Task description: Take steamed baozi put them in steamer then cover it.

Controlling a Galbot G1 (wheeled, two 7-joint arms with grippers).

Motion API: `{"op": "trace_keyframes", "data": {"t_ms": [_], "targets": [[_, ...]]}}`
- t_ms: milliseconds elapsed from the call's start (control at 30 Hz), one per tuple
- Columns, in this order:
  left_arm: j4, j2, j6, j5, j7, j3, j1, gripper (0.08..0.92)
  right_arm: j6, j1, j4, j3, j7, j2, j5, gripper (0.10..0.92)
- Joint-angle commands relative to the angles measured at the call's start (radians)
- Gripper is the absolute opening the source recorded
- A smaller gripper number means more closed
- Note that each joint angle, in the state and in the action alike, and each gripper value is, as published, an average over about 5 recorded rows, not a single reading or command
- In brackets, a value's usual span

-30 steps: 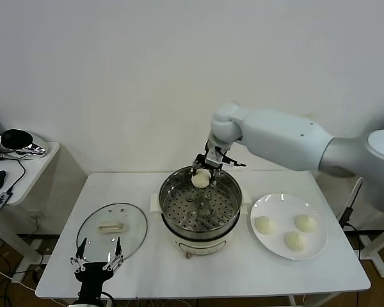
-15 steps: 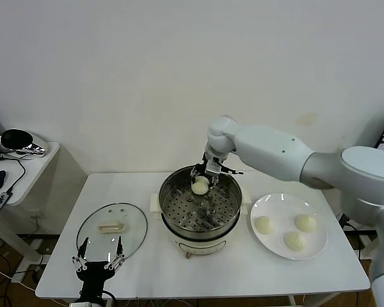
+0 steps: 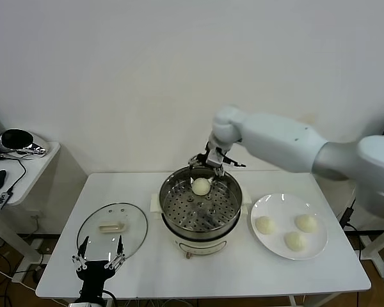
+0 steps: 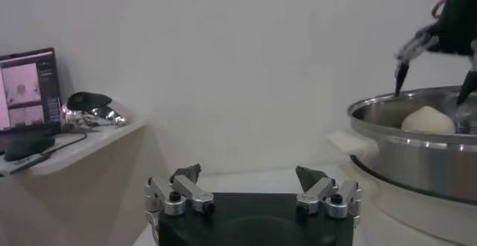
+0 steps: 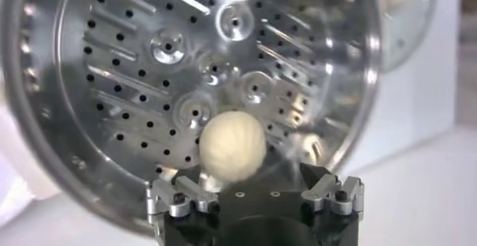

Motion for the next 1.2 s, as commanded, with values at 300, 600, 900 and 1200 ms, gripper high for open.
{"op": "trace_keyframes", "data": {"t_ms": [300, 600, 900, 1200], "targets": [[-0.041, 0.023, 0.009, 0.002, 0.002, 0.012, 0.010, 0.823, -0.548, 0.278, 0.466, -0.179, -0.057, -0.539, 0.224, 0.823], [-0.055, 0.032, 0.009, 0.010, 0.002, 0.010, 0.030, 0.823, -0.568, -0.097, 0.461, 0.036, -0.004, -0.699, 0.151, 0.823], [-0.059, 0.018, 0.010, 0.022, 0.001, 0.005, 0.042, 0.823, -0.518, -0.514, 0.333, 0.355, -0.015, -0.662, -0.040, 0.823], [-0.047, 0.004, 0.009, 0.027, 0.001, 0.004, 0.039, 0.823, -0.453, -0.625, 0.212, 0.412, -0.013, -0.580, -0.108, 0.823]]}}
